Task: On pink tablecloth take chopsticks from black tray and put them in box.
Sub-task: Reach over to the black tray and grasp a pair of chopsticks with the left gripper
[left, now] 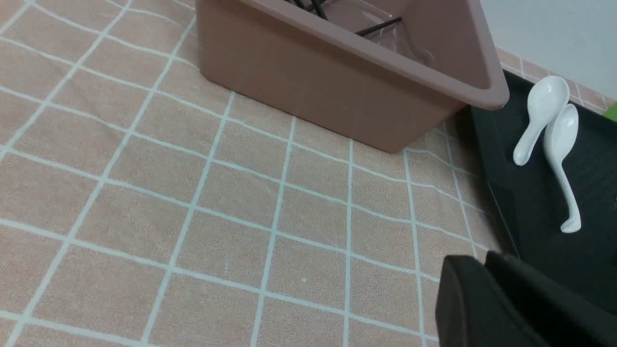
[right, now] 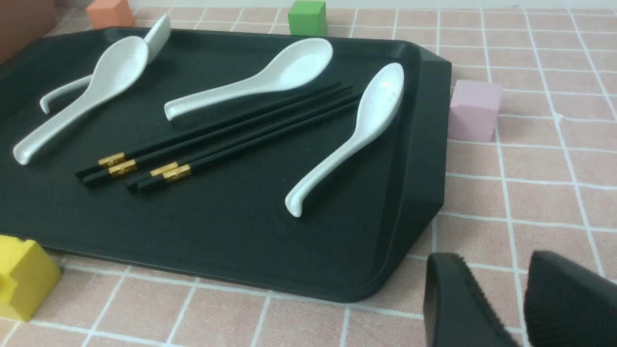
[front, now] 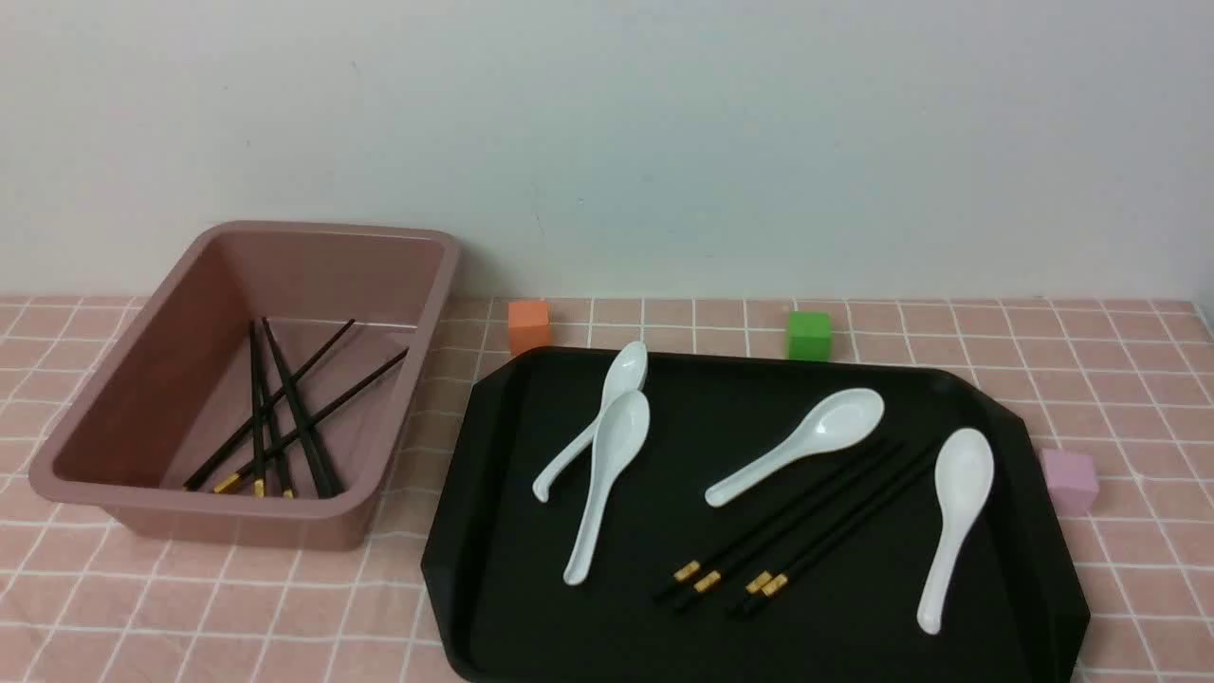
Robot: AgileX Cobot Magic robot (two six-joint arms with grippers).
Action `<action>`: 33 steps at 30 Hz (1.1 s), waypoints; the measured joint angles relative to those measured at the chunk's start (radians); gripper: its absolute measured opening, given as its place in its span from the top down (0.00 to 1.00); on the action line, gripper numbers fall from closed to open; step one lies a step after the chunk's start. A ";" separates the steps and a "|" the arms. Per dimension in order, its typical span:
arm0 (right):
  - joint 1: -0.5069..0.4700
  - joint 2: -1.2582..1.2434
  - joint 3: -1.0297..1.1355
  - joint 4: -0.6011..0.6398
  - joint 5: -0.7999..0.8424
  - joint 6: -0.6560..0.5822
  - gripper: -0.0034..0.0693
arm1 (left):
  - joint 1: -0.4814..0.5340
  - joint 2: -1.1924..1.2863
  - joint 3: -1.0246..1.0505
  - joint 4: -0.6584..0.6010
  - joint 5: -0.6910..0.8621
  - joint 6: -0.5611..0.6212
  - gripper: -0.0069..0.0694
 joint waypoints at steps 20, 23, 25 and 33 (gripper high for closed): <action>0.000 0.000 0.000 0.000 0.000 0.000 0.62 | 0.000 0.000 0.000 0.000 -0.013 0.000 0.81; 0.000 0.000 0.000 0.000 0.000 0.000 0.62 | 0.000 0.000 0.000 0.000 -0.014 0.000 0.80; 0.000 0.000 0.000 0.000 0.000 0.000 0.62 | 0.000 0.000 0.000 0.000 -0.015 0.000 0.80; 0.000 0.000 0.000 0.000 0.000 0.000 0.62 | 0.000 0.000 0.000 -0.327 -0.155 -0.108 0.79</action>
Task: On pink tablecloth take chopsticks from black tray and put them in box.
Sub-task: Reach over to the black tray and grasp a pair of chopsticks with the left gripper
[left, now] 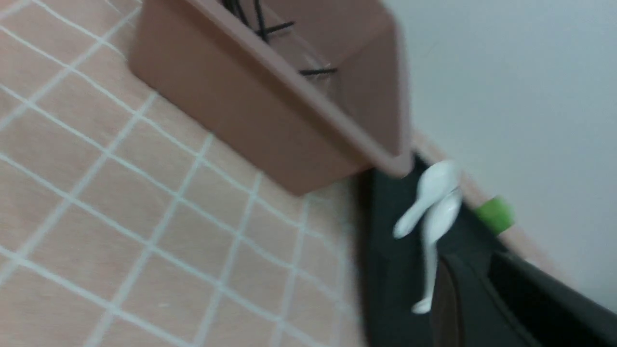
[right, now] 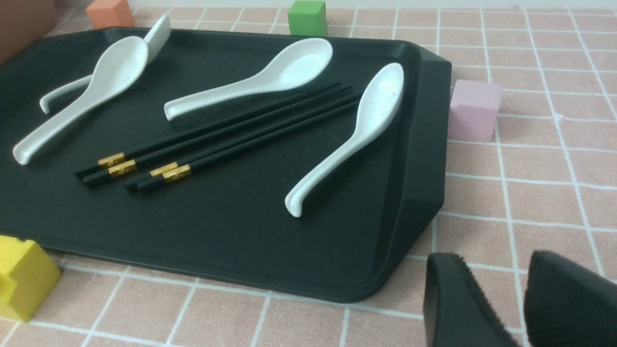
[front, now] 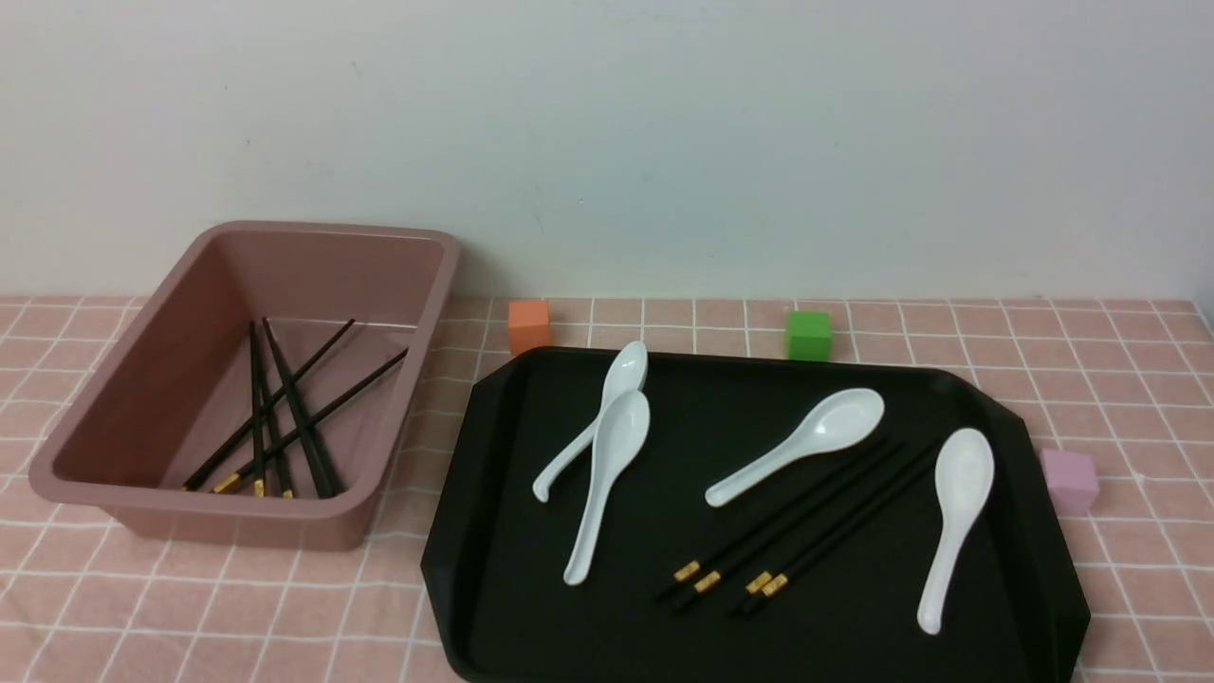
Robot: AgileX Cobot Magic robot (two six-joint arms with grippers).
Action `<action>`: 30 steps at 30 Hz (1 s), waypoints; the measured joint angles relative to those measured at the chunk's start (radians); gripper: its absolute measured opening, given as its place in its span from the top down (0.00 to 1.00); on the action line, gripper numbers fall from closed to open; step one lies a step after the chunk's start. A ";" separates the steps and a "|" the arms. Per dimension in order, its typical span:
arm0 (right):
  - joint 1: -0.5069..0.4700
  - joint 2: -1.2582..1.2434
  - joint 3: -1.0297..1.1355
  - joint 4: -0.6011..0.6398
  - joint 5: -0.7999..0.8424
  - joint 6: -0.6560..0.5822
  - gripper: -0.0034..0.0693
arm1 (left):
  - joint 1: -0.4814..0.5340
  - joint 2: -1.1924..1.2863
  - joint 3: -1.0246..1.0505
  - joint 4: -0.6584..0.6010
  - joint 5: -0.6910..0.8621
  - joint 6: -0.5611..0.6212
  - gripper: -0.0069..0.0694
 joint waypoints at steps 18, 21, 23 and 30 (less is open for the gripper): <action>0.000 0.000 0.000 0.000 0.000 0.000 0.62 | 0.000 0.398 -0.509 -0.096 0.495 0.336 0.88; 0.000 0.000 0.000 0.000 0.000 0.000 0.62 | 0.000 0.567 -0.606 -0.066 0.616 0.390 0.90; 0.000 0.000 0.000 0.000 0.000 0.000 0.62 | 0.000 0.763 -0.694 -0.015 0.674 0.429 0.93; 0.000 0.000 0.000 0.000 0.000 0.000 0.62 | -0.180 1.228 -0.907 0.070 0.640 0.482 0.93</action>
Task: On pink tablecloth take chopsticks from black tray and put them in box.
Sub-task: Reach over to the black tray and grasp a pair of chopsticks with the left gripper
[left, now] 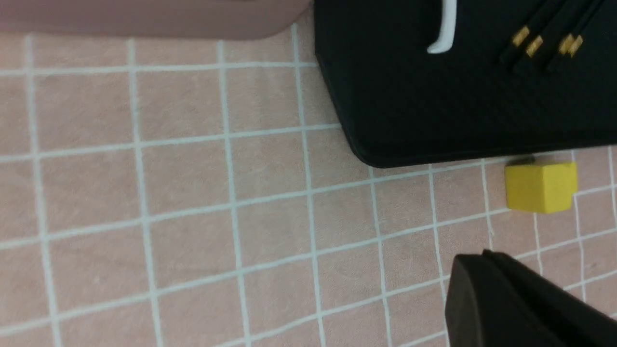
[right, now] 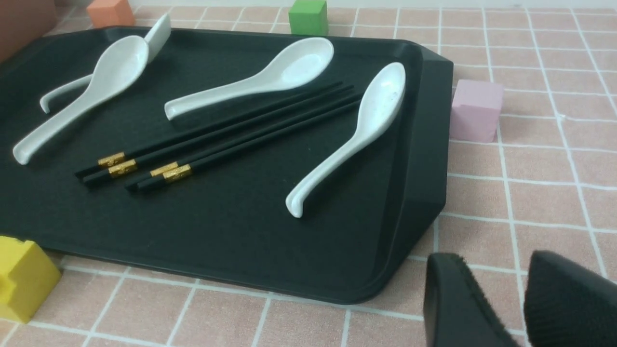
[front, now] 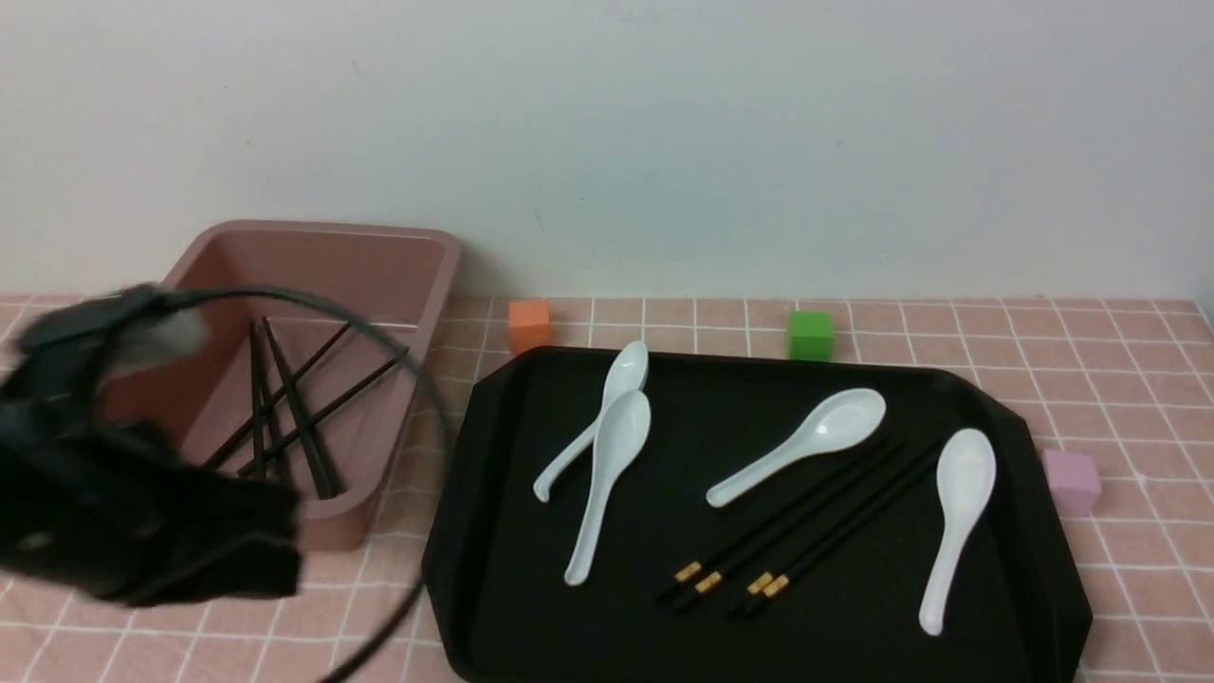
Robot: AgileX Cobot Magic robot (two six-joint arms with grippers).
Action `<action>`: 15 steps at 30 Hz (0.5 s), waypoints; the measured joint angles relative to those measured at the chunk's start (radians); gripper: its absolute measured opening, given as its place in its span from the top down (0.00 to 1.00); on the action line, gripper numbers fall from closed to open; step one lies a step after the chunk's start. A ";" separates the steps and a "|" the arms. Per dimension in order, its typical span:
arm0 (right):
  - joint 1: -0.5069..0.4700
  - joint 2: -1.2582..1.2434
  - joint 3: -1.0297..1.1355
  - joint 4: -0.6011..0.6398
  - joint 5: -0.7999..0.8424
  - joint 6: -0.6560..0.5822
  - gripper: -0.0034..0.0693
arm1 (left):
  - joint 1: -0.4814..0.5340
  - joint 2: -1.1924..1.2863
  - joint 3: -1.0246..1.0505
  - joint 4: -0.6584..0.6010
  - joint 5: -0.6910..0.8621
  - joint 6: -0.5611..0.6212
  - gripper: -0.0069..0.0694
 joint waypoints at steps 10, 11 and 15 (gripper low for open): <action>0.000 0.000 0.000 0.000 0.000 0.000 0.62 | -0.465 0.455 -0.388 0.286 0.022 -0.010 0.93; 0.000 0.000 0.000 0.000 0.000 0.000 0.62 | -0.470 0.465 -0.395 0.286 0.025 -0.010 0.93; 0.000 0.000 0.000 0.000 0.000 0.000 0.62 | -0.518 0.679 -0.568 0.325 0.089 -0.008 0.93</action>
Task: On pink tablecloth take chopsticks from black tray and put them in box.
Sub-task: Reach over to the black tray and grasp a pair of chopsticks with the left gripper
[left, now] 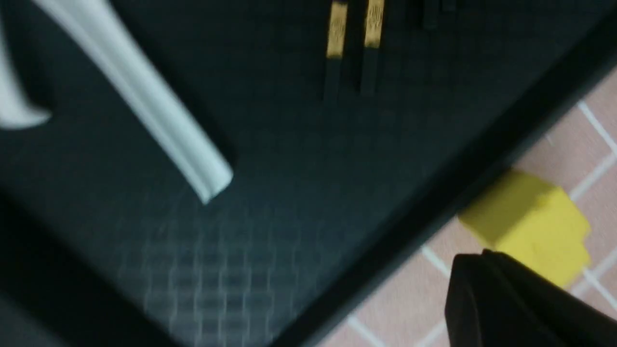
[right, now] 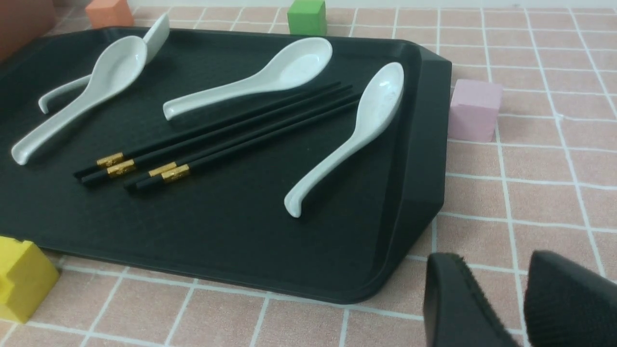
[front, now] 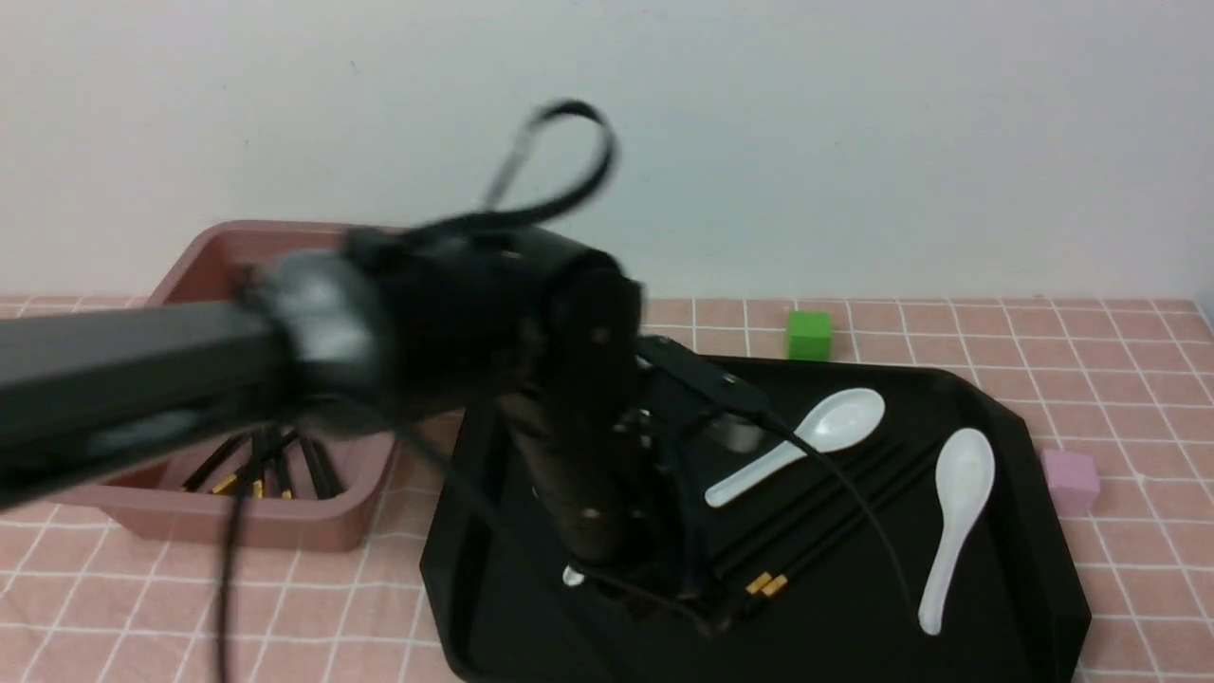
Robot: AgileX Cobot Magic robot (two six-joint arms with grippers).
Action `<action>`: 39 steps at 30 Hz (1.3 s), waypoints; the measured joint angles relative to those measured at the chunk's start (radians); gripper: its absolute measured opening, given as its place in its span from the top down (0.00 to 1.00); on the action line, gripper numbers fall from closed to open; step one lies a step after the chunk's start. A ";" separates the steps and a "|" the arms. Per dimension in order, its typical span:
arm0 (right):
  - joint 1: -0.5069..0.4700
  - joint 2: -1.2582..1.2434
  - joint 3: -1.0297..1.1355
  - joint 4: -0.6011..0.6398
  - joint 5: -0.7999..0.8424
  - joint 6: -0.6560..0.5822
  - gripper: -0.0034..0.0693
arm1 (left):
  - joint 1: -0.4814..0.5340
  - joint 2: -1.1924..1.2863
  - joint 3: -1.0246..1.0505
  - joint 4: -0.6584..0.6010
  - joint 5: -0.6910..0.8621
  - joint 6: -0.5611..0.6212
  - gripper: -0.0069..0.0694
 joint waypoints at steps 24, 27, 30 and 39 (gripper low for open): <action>0.000 0.000 0.000 0.000 0.000 0.000 0.62 | 0.000 0.291 -0.264 0.080 -0.068 0.056 0.43; 0.000 0.000 0.000 0.000 0.000 0.000 0.62 | 0.000 0.307 -0.266 0.086 -0.081 0.056 0.44; 0.000 0.000 0.000 0.000 0.000 0.000 0.62 | 0.000 0.317 -0.270 0.093 -0.085 0.056 0.45; 0.000 0.000 0.000 0.000 0.000 0.000 0.62 | 0.000 0.319 -0.270 0.094 -0.077 0.056 0.66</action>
